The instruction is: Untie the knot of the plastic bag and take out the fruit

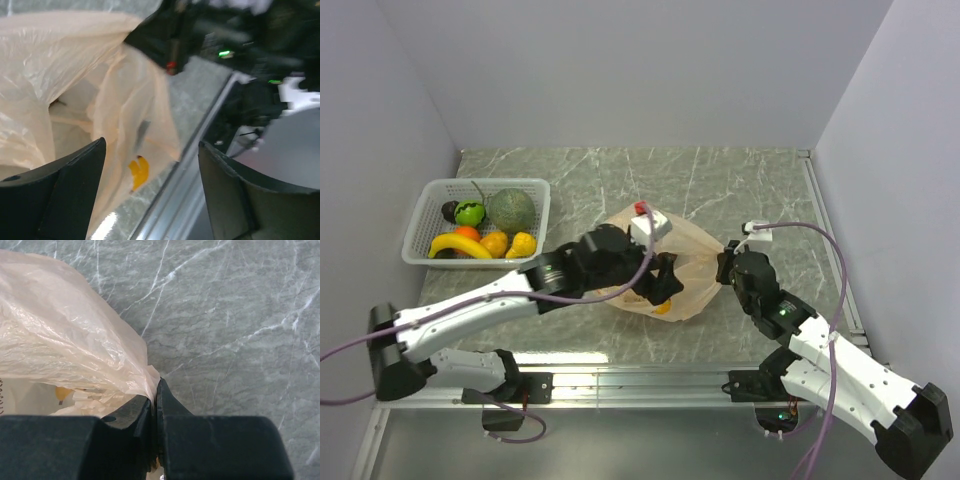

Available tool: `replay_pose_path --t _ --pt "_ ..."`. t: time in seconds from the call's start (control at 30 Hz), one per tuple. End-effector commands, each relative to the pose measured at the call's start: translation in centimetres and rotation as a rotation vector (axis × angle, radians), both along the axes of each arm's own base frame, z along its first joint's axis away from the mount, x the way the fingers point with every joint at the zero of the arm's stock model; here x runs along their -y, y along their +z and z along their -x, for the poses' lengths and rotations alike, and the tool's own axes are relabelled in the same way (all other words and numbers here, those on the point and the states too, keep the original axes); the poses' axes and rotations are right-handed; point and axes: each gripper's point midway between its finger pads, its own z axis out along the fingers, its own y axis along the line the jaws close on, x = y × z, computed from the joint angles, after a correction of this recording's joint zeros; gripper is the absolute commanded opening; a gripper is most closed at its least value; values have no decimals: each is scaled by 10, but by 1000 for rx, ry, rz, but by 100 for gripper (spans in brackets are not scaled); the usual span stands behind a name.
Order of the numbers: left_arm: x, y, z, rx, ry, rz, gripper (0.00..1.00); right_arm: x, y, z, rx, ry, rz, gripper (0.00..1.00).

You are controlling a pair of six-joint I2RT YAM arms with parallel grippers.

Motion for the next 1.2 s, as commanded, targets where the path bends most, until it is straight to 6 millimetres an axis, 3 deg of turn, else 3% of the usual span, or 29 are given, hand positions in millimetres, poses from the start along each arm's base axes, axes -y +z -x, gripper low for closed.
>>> replay_pose_path --t 0.0,0.1,0.27,0.43,0.57,0.6,0.7,0.73,0.8,0.87,0.9,0.93,0.97,1.03,1.07,1.13,1.17 --pt "7 -34 -25 1 111 -91 79 0 12 -1 39 -8 -5 9" --pt "12 -56 -45 4 193 -149 70 -1 10 1 37 2 -7 9" --pt "13 -86 -83 15 370 -257 68 -13 -1 13 -11 54 -65 9" --pt "-16 -106 -127 -40 574 -253 67 -16 -37 32 -144 26 -179 10" --pt "-31 -130 -143 -75 643 -260 70 -12 -69 49 -242 -24 -245 14" --pt "-31 -135 -144 -80 647 -261 71 -11 -71 52 -254 -42 -271 17" --pt "-28 -148 -143 -111 649 -270 76 -6 -81 59 -293 -63 -273 48" --pt "-26 -150 -142 -125 644 -260 79 -5 -80 61 -295 -58 -262 53" --pt "-22 -157 -133 -158 608 -246 81 -11 -64 58 -255 -4 -256 63" --pt "-19 -158 -125 -172 592 -211 84 -13 -46 55 -210 28 -252 67" --pt "-18 -157 -123 -171 590 -199 84 -16 -23 50 -162 53 -249 68" --pt "-17 -152 -118 -170 592 -179 86 -15 -13 50 -147 55 -234 69" --pt "-18 -154 -116 -175 599 -182 86 -17 12 46 -104 66 -250 69" --pt "-18 -150 -113 -189 622 -155 86 -22 29 48 -90 90 -223 70" --pt "-18 -150 -113 -195 629 -144 86 -27 52 46 -55 106 -240 70" --pt "-19 -148 -114 -211 665 -115 85 -38 64 49 -52 144 -231 70" --pt "-20 -148 -116 -217 685 -107 85 -47 80 52 -31 179 -247 70"
